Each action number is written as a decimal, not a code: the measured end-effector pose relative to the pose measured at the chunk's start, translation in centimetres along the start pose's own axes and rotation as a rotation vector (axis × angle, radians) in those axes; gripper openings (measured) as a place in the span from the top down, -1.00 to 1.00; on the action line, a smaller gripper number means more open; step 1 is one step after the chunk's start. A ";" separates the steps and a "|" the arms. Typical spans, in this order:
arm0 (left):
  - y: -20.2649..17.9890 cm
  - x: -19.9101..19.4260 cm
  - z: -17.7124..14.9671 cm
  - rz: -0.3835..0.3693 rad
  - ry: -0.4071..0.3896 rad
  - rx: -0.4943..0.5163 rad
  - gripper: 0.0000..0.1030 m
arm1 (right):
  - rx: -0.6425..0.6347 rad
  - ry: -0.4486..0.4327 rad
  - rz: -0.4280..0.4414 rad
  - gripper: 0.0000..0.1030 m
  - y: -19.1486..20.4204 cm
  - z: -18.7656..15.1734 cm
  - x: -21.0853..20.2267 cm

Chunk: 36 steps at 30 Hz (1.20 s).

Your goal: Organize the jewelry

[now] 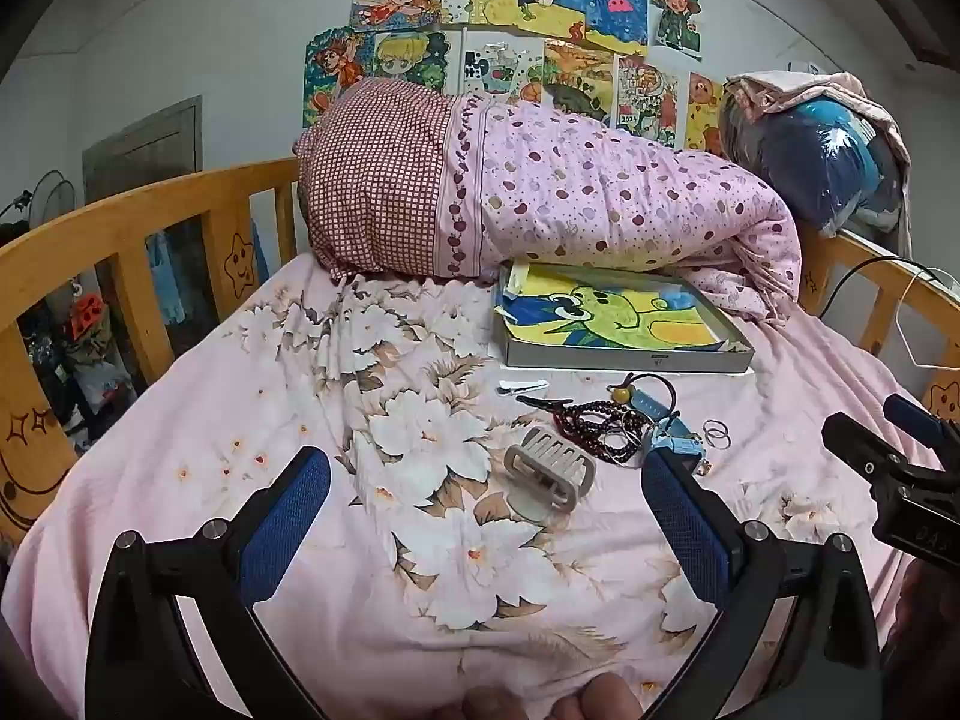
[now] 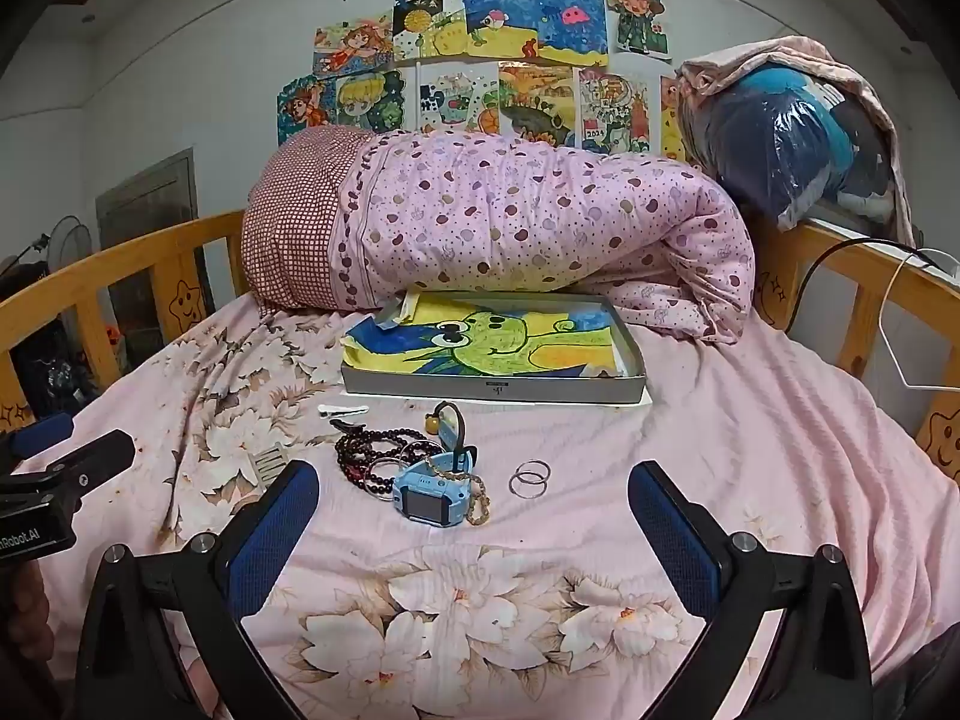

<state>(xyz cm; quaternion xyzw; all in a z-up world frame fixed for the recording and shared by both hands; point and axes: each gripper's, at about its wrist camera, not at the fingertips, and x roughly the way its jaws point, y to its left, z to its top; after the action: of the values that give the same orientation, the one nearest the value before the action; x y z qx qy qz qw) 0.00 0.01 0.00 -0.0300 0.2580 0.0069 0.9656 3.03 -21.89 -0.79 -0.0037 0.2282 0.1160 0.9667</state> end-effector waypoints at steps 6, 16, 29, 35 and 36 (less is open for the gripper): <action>0.0 0.0 0.0 -0.001 0.002 -0.001 -0.97 | 0.002 0.002 0.001 -1.00 0.0 0.0 0.0; 0.0 0.0 0.0 0.001 0.004 0.001 -0.98 | 0.004 0.005 0.002 -1.00 -0.1 0.0 0.1; 0.0 0.0 0.0 0.001 0.005 0.001 -0.98 | 0.006 0.009 0.003 -1.00 -0.1 -0.1 0.2; 0.0 0.0 0.0 0.001 0.005 0.001 -0.97 | 0.007 0.011 0.003 -1.00 0.0 -0.1 0.2; 0.0 0.0 0.0 0.002 0.006 0.001 -0.97 | 0.008 0.012 0.004 -1.00 -0.1 -0.1 0.2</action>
<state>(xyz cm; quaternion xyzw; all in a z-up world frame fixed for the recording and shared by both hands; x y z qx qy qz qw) 0.00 0.00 -0.01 -0.0293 0.2608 0.0074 0.9649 3.21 -21.89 -0.97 0.0000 0.2342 0.1171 0.9651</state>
